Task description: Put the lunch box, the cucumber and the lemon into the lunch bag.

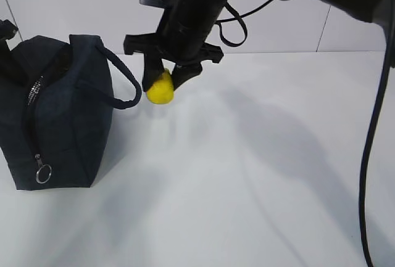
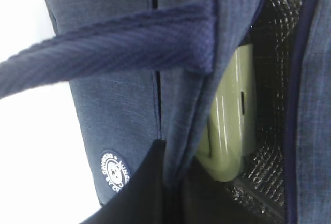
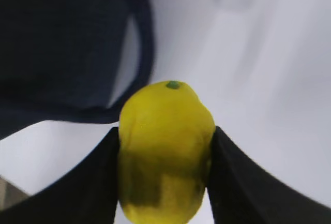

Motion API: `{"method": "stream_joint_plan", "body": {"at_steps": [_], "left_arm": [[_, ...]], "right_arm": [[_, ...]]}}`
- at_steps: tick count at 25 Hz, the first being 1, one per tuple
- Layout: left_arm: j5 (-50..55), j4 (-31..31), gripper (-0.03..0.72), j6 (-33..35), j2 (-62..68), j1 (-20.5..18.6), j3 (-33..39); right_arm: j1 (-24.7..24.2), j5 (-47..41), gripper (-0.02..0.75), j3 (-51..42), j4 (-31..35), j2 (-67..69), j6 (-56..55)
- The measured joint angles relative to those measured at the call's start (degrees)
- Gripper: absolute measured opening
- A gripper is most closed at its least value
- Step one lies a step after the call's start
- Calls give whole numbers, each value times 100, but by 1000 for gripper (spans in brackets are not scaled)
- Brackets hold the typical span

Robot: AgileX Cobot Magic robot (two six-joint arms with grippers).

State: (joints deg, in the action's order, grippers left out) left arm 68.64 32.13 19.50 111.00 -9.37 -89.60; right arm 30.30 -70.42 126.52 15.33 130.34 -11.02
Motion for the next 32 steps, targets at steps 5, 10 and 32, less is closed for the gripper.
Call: {"method": "stream_joint_plan", "body": {"at_steps": [5, 10, 32], "left_arm": [[70, 597, -15, 320, 0, -5, 0], [77, 1094, -15, 488, 0, -5, 0], [77, 1946, -15, 681, 0, -5, 0]], "right_arm": [[0, -39, 353, 235, 1486, -81, 828], [9, -47, 352, 378, 2442, -86, 1374], [9, 1823, 352, 390, 3376, 779, 1735]]}}
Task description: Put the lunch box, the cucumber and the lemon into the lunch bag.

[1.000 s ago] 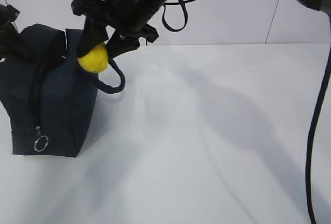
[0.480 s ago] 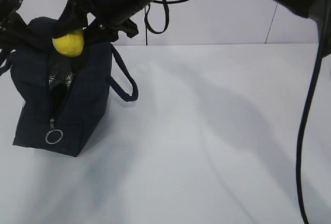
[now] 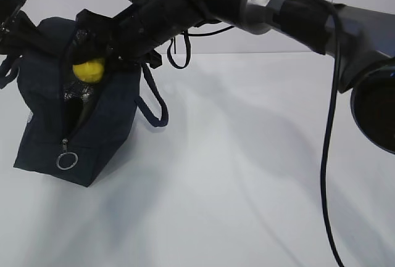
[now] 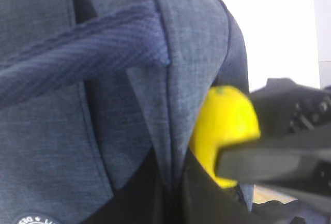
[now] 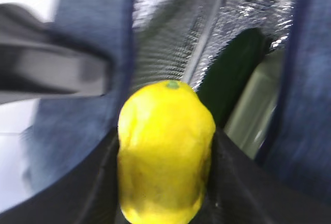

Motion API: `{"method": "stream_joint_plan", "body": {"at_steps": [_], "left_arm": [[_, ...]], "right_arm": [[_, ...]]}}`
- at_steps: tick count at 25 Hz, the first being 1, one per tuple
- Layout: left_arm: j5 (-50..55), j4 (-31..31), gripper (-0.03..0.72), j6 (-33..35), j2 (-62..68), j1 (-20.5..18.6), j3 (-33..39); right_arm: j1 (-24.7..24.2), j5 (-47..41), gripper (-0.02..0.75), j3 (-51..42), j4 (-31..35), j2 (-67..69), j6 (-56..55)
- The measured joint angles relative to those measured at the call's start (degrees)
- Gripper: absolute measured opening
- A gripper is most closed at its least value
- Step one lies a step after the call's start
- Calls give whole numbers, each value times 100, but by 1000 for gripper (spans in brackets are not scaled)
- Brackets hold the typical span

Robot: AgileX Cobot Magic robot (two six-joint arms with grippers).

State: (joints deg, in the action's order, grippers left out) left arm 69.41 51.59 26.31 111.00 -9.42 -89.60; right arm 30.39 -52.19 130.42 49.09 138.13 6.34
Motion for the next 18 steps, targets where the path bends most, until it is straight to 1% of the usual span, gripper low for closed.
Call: {"method": "stream_joint_plan", "body": {"at_steps": [3, 5, 7, 9, 14, 18], "left_arm": [[0, 0, -15, 16, 0, 0, 0], [0, 0, -15, 24, 0, 0, 0], [0, 0, -15, 24, 0, 0, 0], [0, 0, -15, 24, 0, 0, 0], [0, 3, -15, 30, 0, 0, 0], [0, 3, -15, 30, 0, 0, 0]], "right_arm": [[0, 239, 377, 0, 13, 24, 0], [0, 323, 426, 0, 68, 24, 0], [0, 332, 498, 0, 92, 24, 0], [0, 335, 536, 0, 116, 24, 0], [0, 320, 558, 0, 176, 24, 0], [-109, -102, 558, 0, 199, 24, 13]]}}
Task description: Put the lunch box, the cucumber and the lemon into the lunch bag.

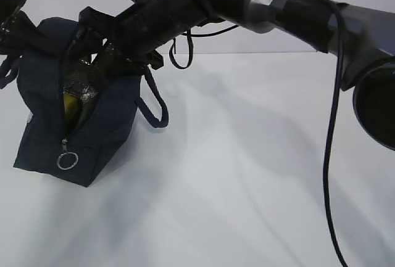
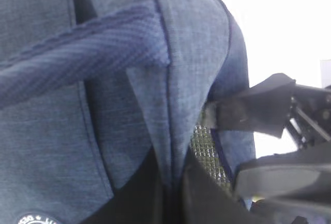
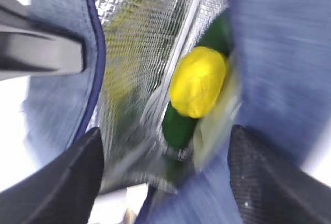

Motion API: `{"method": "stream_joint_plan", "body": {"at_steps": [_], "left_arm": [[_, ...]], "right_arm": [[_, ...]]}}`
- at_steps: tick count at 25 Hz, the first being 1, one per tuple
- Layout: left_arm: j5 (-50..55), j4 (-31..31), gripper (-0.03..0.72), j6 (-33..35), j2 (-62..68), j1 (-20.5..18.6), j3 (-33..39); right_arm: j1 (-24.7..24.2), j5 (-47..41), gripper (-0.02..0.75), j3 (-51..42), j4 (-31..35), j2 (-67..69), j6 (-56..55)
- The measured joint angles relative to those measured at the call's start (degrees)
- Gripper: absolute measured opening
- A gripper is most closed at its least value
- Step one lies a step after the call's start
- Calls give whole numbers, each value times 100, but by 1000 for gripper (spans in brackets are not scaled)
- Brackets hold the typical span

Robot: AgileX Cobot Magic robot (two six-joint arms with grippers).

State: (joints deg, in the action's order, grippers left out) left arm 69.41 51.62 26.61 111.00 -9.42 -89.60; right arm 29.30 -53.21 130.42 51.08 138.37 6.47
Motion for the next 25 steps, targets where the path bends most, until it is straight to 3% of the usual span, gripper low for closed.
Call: {"method": "stream_joint_plan", "body": {"at_steps": [7, 11, 13, 21, 25], "left_arm": [[0, -122, -15, 14, 0, 0, 0], [0, -191, -15, 14, 0, 0, 0], [0, -191, -15, 14, 0, 0, 0], [0, -191, -15, 14, 0, 0, 0], [0, -191, -15, 14, 0, 0, 0]], "right_arm": [[-448, -1003, 559, 0, 316, -21, 333], [-458, -1343, 559, 164, 172, -297, 413], [-447, -1448, 559, 362, -195, -452, 263], [-257, -1577, 559, 743, -2659, -569, -1085], [-150, -1379, 559, 743, -2748, -480, -1307]]}}
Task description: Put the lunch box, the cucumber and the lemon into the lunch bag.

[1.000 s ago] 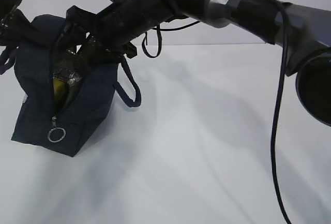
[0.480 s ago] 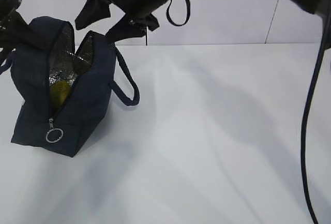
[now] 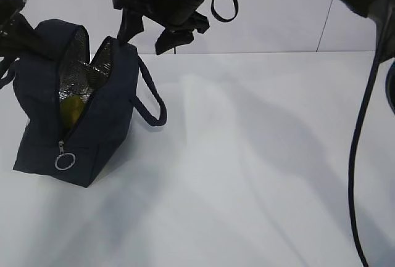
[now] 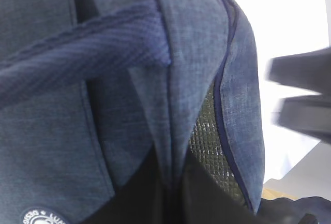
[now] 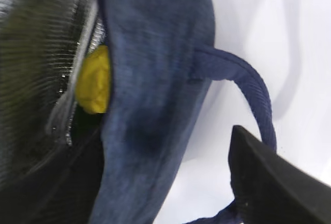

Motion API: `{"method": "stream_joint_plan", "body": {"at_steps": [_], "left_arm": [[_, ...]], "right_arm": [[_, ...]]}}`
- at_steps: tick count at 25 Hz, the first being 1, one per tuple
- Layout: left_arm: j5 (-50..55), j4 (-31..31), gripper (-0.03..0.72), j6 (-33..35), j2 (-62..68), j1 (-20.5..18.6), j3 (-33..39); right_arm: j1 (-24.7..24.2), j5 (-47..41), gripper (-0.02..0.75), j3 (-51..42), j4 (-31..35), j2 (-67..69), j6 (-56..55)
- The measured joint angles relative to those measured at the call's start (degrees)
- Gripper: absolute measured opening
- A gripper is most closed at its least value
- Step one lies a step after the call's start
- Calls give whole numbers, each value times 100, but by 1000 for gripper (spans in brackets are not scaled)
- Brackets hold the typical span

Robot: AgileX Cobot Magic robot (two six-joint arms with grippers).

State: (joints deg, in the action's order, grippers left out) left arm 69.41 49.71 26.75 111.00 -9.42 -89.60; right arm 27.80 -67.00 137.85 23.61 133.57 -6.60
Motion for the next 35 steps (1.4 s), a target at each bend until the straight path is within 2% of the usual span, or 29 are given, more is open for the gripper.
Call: {"method": "stream_joint_plan", "body": {"at_steps": [3, 15, 28, 30, 35], "left_arm": [[0, 0, -15, 0, 0, 0, 0], [0, 0, -15, 0, 0, 0, 0], [0, 0, -15, 0, 0, 0, 0], [0, 0, -15, 0, 0, 0, 0], [0, 0, -15, 0, 0, 0, 0]], "right_arm": [[10, 118, 559, 11, 250, 181, -24], [10, 126, 559, 11, 523, 686, -58], [10, -297, 557, 11, 723, 755, 112], [10, -310, 521, 11, 732, 755, 125], [10, -332, 329, 11, 744, 755, 135]]}}
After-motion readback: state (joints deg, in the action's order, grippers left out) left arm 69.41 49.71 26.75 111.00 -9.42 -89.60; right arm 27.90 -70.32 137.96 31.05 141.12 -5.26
